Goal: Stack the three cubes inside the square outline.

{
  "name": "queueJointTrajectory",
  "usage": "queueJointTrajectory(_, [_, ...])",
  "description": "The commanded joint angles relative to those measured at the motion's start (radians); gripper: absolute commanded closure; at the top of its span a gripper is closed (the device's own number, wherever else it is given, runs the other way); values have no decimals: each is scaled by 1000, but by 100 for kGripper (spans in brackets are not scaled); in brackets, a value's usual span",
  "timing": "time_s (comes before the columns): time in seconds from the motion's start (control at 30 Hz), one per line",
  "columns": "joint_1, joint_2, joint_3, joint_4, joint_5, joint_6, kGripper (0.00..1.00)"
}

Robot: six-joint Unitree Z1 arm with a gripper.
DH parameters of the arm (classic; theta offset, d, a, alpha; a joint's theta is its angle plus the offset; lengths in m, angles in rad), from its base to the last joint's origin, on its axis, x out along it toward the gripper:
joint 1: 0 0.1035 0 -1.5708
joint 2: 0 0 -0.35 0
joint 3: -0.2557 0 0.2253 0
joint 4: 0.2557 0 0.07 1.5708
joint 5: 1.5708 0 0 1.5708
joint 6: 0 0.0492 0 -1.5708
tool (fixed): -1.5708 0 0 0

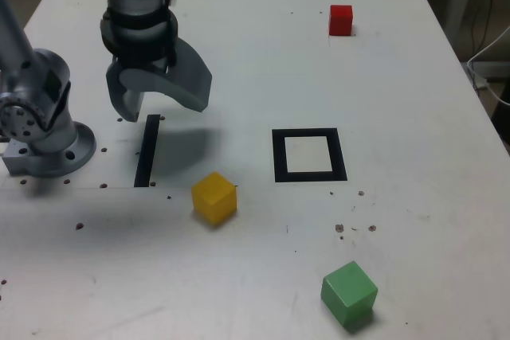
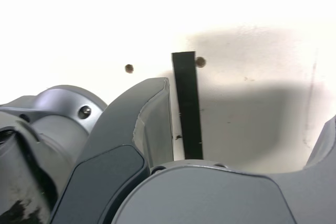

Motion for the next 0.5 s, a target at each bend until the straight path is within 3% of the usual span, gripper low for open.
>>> queueJointTrajectory(0.0, [-2, 0, -8, 11, -3, 5, 0])
queueJointTrajectory(0.27, [-2, 2, -27, 28, -14, 29, 0])
queueJointTrajectory(0.47, [27, 24, -105, 80, -7, 122, 0])
